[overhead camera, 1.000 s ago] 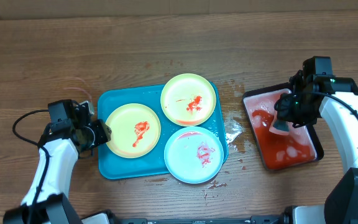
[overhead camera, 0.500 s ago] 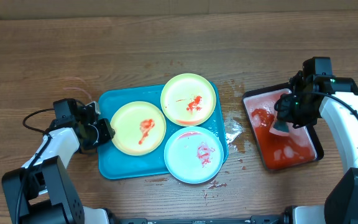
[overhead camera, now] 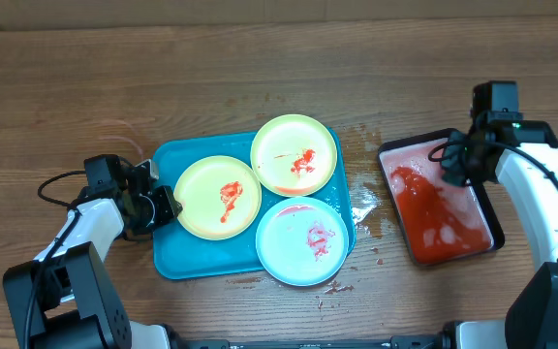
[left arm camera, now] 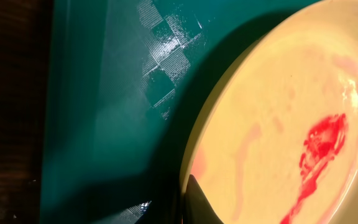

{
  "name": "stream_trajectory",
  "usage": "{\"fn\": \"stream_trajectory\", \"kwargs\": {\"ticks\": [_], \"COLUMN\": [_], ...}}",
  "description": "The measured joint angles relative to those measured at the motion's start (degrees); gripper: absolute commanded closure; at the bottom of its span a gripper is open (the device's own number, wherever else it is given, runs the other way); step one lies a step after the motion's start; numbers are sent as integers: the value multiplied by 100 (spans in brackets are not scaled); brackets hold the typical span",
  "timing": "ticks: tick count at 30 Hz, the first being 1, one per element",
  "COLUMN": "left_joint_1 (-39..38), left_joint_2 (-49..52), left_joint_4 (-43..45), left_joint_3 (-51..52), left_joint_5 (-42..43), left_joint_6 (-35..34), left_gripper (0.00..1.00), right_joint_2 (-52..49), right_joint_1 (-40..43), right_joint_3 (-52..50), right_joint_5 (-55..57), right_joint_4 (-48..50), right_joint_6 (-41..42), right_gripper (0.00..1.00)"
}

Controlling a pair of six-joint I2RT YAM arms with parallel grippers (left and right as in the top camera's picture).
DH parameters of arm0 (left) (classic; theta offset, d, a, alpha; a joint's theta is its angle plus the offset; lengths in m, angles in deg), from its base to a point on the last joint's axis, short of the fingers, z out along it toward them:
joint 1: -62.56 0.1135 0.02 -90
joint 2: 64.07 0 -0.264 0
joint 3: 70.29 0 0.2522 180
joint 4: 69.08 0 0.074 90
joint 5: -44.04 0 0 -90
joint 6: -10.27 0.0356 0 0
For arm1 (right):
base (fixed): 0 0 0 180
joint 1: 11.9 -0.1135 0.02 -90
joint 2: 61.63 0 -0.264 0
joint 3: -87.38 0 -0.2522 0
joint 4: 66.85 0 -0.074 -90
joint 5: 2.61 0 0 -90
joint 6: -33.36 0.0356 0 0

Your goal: Clean dirty plates on tray and stack at the side

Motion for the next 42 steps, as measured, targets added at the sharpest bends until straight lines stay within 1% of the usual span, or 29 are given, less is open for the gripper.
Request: {"fn": "stream_trajectory", "kwargs": {"ticks": [4,9,14,16,21,24,28,42], "left_joint_1": [0,0,0,0,0,0,0,0], "left_joint_2": [7,7,7,7,7,7,7,7], "left_joint_4": [-107,-223,-245,-245,-267,-280,-293,-308], "left_joint_3": [0,0,0,0,0,0,0,0], "left_joint_5": [55,116,133,133,149,151,151,170], "left_joint_6": [-2,-2,-2,-2,-2,-2,-2,-2], "left_gripper": [96,96,96,96,96,96,96,96], "right_joint_2": [160,684,992,1008,1008,1008,1008,1008], "right_joint_1": [-367,-1141,-1818,-1985,-2194,-2295,-2402,-2520], "right_joint_3": [0,0,0,0,0,0,0,0], "right_joint_5": [389,1480,2715,3217,4054,4382,4741,5305], "right_joint_4": [422,562,90,-234,-726,-872,-887,-890], "right_joint_6": [-33,-52,118,369,1005,1331,1558,1803], "right_gripper": [96,96,96,96,96,96,96,96]}}
